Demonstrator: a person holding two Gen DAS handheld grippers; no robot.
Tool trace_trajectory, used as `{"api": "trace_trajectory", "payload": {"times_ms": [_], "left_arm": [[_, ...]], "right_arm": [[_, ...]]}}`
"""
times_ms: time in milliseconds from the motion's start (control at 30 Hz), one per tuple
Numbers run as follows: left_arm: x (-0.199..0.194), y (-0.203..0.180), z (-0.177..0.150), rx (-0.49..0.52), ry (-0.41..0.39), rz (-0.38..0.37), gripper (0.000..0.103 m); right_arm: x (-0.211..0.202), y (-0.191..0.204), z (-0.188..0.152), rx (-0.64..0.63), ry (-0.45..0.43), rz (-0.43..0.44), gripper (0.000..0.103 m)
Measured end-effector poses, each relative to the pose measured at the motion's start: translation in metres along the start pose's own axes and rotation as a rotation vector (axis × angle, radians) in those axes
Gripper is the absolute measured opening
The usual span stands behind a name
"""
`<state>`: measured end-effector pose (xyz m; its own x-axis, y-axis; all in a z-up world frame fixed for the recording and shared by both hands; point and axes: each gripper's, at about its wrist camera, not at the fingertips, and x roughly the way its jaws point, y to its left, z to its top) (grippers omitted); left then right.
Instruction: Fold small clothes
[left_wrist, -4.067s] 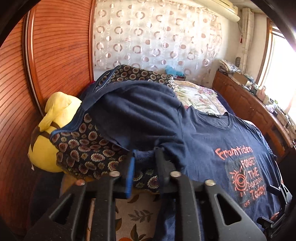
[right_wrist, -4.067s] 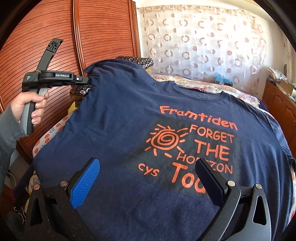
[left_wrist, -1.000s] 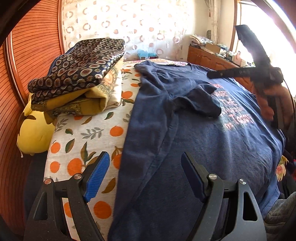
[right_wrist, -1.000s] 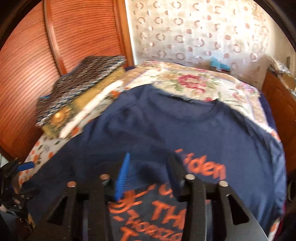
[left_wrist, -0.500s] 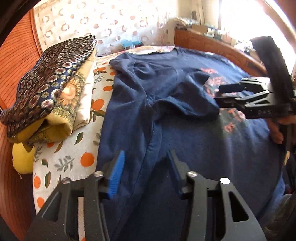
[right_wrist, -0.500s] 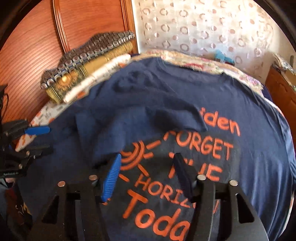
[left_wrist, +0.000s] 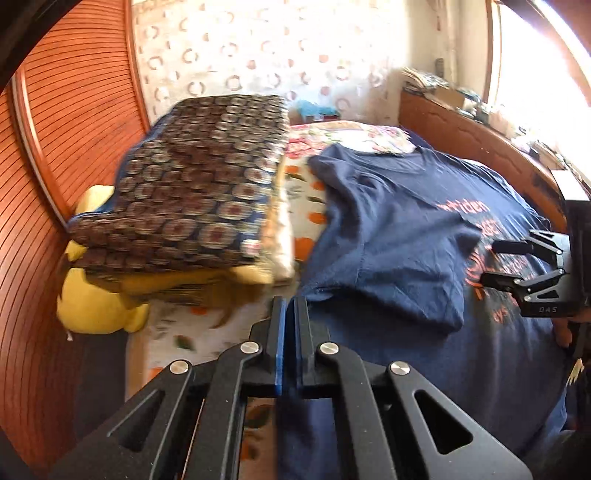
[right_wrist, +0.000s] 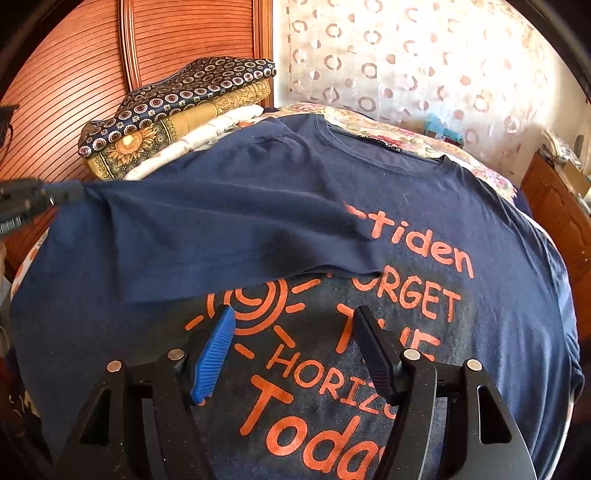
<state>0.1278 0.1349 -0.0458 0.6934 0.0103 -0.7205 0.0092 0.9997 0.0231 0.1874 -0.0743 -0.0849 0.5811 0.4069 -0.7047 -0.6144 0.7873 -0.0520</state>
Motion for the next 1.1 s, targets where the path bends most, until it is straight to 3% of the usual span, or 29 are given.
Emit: {"api": "trace_trajectory", "payload": {"times_ms": [200, 267, 300, 367, 433, 467, 833, 1100], "left_arm": [[-0.015, 0.010, -0.005, -0.035, -0.023, -0.018, 0.008], [-0.019, 0.005, -0.004, -0.026, -0.038, -0.040, 0.027], [-0.021, 0.001, -0.004, -0.020, -0.050, -0.062, 0.042], [-0.018, -0.008, -0.001, -0.013, -0.060, -0.095, 0.051], [-0.015, -0.015, 0.000, -0.012, -0.056, -0.110, 0.076], [-0.012, -0.020, 0.000, -0.012, -0.054, -0.124, 0.079], [0.019, -0.056, 0.001, 0.005, 0.007, -0.158, 0.079], [0.031, -0.080, 0.020, 0.011, -0.009, -0.208, 0.079]], "right_arm": [[0.000, -0.001, 0.000, 0.006, 0.000, 0.004, 0.070], [0.000, -0.001, 0.001, 0.007, 0.000, 0.005, 0.070], [0.000, -0.001, 0.001, 0.007, 0.000, 0.004, 0.070], [0.000, -0.001, 0.001, 0.007, 0.000, 0.005, 0.070], [0.000, -0.001, 0.001, 0.007, 0.000, 0.005, 0.070], [0.000, -0.001, 0.001, 0.007, 0.000, 0.005, 0.070], [-0.001, -0.001, 0.000, 0.010, -0.005, 0.002, 0.070], [-0.006, -0.016, 0.000, 0.085, -0.021, -0.020, 0.070]]}}
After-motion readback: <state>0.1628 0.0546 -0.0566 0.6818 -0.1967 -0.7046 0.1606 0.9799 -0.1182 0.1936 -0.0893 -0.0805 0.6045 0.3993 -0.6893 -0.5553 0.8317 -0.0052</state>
